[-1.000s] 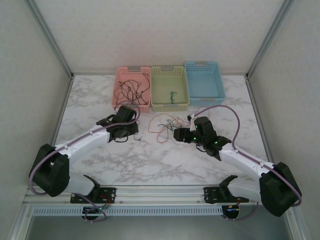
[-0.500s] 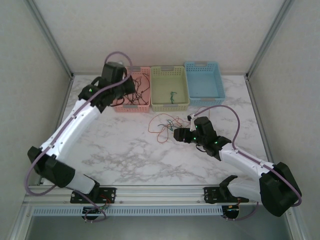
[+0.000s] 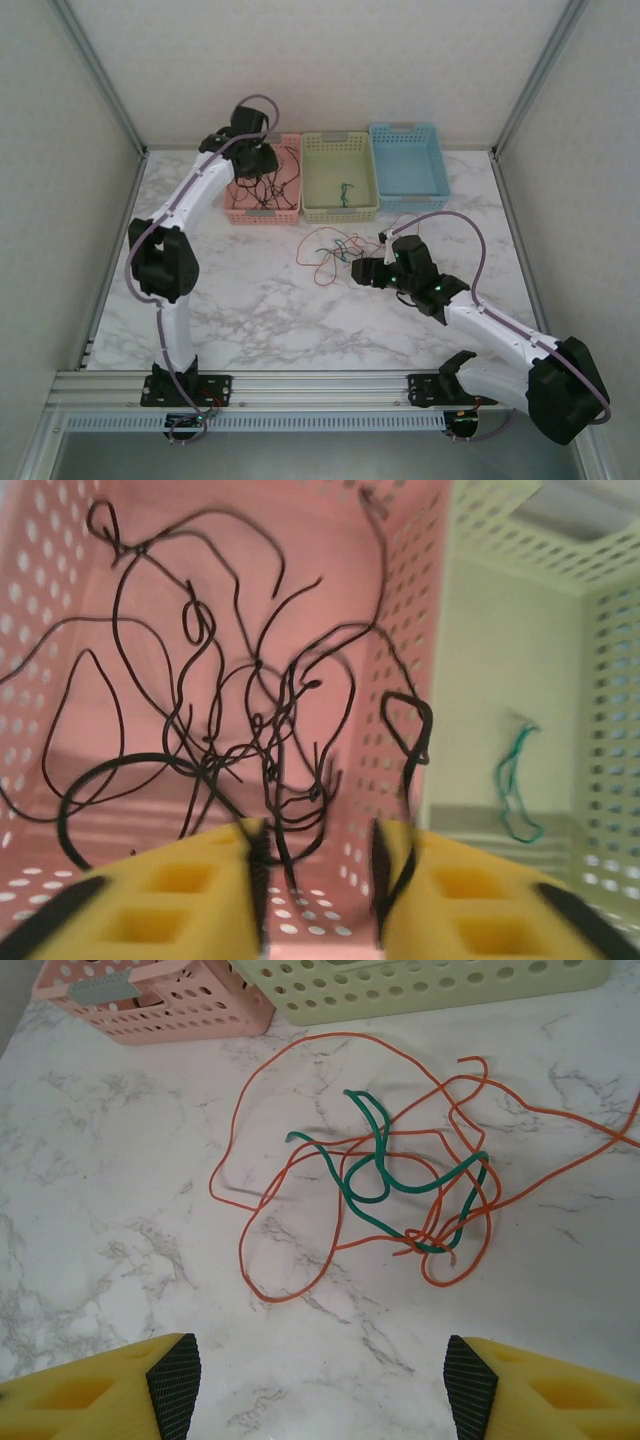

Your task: Untangle the cables

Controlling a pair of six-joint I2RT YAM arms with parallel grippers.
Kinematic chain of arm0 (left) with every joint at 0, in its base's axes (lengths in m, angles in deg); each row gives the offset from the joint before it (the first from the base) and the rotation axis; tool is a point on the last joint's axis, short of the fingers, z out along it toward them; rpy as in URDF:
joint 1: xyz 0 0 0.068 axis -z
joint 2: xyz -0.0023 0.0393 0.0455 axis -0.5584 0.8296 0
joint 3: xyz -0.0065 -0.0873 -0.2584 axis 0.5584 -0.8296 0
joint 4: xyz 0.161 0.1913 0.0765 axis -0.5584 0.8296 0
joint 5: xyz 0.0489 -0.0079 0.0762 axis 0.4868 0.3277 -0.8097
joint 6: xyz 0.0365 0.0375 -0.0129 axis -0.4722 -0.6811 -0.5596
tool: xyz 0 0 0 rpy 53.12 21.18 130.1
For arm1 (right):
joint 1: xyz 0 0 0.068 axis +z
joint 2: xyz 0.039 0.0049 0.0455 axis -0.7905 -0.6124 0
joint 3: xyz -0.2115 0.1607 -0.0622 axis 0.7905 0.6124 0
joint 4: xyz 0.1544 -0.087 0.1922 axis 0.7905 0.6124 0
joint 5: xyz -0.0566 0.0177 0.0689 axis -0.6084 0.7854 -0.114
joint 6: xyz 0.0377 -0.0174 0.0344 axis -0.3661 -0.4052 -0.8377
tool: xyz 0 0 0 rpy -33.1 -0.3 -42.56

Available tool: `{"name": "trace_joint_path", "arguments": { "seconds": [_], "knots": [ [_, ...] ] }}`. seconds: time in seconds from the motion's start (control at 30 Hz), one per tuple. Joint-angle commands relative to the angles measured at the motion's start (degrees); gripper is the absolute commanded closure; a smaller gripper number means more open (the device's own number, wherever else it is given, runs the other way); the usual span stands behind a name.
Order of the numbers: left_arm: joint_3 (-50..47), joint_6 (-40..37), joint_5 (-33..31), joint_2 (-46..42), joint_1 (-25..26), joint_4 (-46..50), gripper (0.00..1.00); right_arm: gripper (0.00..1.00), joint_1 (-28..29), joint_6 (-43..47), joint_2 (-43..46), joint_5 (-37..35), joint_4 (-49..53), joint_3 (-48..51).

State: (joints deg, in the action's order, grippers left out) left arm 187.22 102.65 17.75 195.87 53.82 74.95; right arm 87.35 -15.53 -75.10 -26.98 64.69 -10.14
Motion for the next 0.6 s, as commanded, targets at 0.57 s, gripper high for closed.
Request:
{"name": "trace_joint_path", "arguments": {
  "seconds": [0.57],
  "knots": [
    [-37.1,3.9,14.9,-40.8,1.9,-8.8,0.32,0.31,-2.0,0.3,-3.0,-6.6,9.0,-6.3]
  ]
}}
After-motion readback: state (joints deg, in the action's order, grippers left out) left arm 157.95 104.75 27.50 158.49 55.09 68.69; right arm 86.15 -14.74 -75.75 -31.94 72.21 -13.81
